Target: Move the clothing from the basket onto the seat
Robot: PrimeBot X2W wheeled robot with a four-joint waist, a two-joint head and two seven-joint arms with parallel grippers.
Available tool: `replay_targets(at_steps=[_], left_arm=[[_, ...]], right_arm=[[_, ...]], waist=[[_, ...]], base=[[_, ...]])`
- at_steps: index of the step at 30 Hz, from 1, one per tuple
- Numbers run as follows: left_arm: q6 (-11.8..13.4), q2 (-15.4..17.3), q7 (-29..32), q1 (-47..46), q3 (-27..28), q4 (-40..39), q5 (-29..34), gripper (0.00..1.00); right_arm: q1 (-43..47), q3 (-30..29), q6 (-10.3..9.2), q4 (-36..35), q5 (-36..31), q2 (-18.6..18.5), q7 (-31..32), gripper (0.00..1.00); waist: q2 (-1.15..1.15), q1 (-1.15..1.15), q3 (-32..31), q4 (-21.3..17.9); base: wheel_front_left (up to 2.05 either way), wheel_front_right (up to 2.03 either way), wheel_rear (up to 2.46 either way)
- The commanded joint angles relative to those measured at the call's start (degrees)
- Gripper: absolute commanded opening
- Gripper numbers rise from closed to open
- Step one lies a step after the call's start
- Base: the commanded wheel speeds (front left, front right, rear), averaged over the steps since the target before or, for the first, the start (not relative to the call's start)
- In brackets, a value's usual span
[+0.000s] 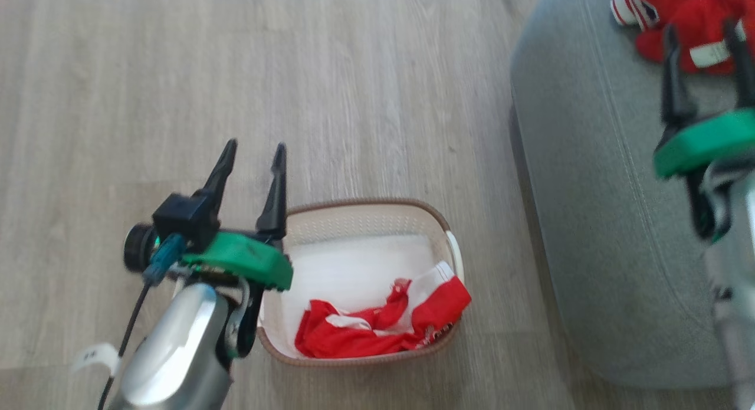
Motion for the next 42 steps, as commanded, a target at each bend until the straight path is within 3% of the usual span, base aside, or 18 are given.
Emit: replay_targets(at_steps=[1, 10, 16, 29, 42], left_arm=[[0.1, 0.6, -0.5, 0.2, 3.5, -2.2, 0.6, 1.00], [-1.1, -1.4, -0.5, 6.9, 8.2, -2.4, 3.3, 1.00], [-2.1, -2.4, -0.5, 10.1, 10.6, -1.7, 4.7, 1.00], [-3.4, -3.3, -0.5, 19.0, 15.5, -1.9, 6.5, 1.00], [-5.0, -5.1, -0.5, 21.5, 18.0, -2.0, 8.9, 1.00]], right_arm=[[2.0, 0.2, -0.02, -3.0, 0.0, 0.9, -0.5, 1.00], [14.4, -3.2, -0.02, -9.7, -2.0, 9.5, -0.5, 1.00], [21.3, -4.0, -0.02, -14.1, -4.5, 12.7, -0.5, 1.00], [30.9, -3.3, -0.02, -19.8, -1.1, 13.3, -0.5, 1.00], [33.8, -0.9, -0.02, -19.0, 0.5, 13.3, -0.5, 1.00]], waist=[[0.00, 0.01, -2.4, 1.8], [0.00, 0.01, -6.8, 4.4], [0.00, 0.01, -9.1, 5.4], [0.00, 0.01, -13.4, 5.5], [0.00, 0.01, -15.2, 6.0]], base=[[0.00, 0.00, 0.00], [0.00, 0.00, 0.00], [0.00, 0.00, 0.00], [0.00, 0.00, 0.00], [0.00, 0.00, 0.00]])
